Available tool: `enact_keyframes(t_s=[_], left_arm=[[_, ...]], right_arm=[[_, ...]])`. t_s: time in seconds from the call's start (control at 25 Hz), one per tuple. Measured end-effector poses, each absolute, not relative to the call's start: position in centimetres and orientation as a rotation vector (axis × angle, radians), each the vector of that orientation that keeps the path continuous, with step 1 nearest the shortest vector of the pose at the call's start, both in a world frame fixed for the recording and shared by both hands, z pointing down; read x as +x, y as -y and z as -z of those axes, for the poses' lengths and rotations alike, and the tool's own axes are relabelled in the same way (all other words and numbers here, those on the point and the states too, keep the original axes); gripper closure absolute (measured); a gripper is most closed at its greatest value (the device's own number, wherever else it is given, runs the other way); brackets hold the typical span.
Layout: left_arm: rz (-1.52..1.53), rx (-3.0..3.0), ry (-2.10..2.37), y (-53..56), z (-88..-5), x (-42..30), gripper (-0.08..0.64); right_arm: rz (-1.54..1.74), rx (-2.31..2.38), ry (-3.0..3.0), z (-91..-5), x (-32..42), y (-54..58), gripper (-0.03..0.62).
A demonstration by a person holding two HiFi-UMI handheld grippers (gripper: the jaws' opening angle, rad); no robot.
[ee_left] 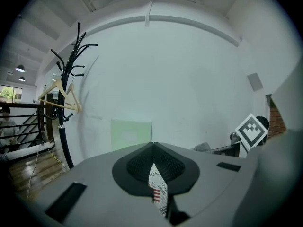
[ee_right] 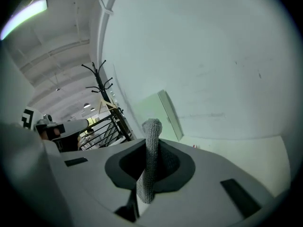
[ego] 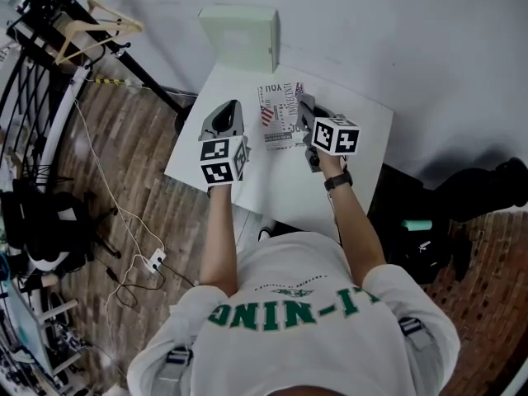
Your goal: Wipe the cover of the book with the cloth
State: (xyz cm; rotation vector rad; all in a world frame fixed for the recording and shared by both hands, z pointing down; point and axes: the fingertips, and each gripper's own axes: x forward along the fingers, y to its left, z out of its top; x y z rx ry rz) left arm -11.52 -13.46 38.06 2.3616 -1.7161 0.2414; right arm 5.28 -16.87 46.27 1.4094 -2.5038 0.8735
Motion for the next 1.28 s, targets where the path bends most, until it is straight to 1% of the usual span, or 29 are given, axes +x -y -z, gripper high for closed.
enact_keyframes(t_s=[0.28, 0.44, 0.56, 0.72, 1.28], left_arm=[[-0.186, 2.395, 1.794, 11.7, -33.1, -13.5, 0.548], [-0.142, 2.431, 1.836, 10.4, -30.4, -13.9, 0.548], [-0.109, 2.448, 1.859, 9.5, -28.8, -14.0, 0.548], [-0.097, 2.468, 1.869, 8.7, -27.8, -14.0, 0.548], [-0.087, 2.495, 1.846, 7.5, -27.8, -13.7, 0.548]], right_arm=[[-0.469, 1.550, 2.625, -35.6, 5.1, 14.8, 0.557], [-0.193, 1.568, 2.686, -31.7, 4.1, 12.6, 0.557], [-0.081, 1.584, 2.709, -30.2, 3.6, 11.1, 0.557], [-0.025, 1.630, 2.687, -29.4, 3.4, 9.9, 0.558], [-0.049, 1.622, 2.692, -29.1, 2.4, 8.3, 0.560]])
